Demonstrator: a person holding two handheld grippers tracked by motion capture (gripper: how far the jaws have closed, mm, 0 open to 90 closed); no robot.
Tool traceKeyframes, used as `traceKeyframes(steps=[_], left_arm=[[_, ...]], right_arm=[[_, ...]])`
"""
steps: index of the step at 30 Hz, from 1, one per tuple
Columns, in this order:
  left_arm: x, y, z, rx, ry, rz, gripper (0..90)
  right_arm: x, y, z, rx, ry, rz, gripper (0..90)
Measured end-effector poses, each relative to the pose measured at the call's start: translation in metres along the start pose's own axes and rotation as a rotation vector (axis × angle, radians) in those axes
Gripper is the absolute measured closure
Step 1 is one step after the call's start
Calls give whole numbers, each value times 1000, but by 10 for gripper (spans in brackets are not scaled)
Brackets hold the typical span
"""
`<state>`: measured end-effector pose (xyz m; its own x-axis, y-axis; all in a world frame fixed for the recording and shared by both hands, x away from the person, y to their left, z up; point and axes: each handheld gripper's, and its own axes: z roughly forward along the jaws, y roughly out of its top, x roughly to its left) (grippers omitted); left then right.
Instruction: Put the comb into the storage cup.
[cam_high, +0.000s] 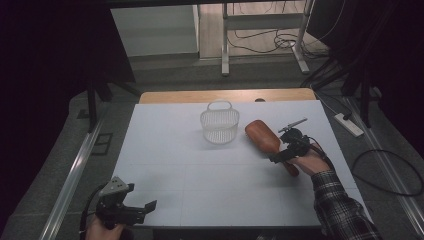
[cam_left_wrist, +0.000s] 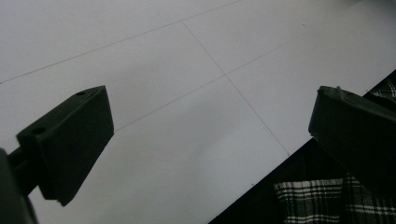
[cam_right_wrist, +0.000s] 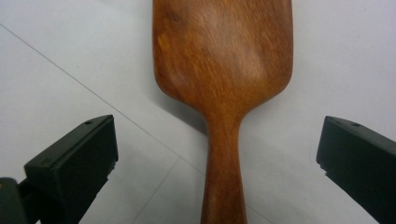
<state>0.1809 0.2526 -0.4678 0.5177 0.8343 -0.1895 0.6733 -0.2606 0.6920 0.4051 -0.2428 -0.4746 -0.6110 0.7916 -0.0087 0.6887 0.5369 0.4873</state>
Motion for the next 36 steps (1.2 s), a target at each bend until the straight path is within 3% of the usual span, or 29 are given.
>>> traceKeyframes(steps=[12,19,29,34,36], left_arm=[[0,0,0,3,-2,3,9],[0,0,0,2,-4,2,9],[0,0,0,2,-8,2,9],[0,0,0,1,-7,3,9],[0,0,0,1,-7,3,9]], right_arm=[[2,-3,16,61,-32,-25,0],[0,-3,21,86,-34,6,0],[-1,-3,25,108,-36,13,0],[1,-2,24,100,-47,-1,82],[2,-2,23,87,-51,-16,166]])
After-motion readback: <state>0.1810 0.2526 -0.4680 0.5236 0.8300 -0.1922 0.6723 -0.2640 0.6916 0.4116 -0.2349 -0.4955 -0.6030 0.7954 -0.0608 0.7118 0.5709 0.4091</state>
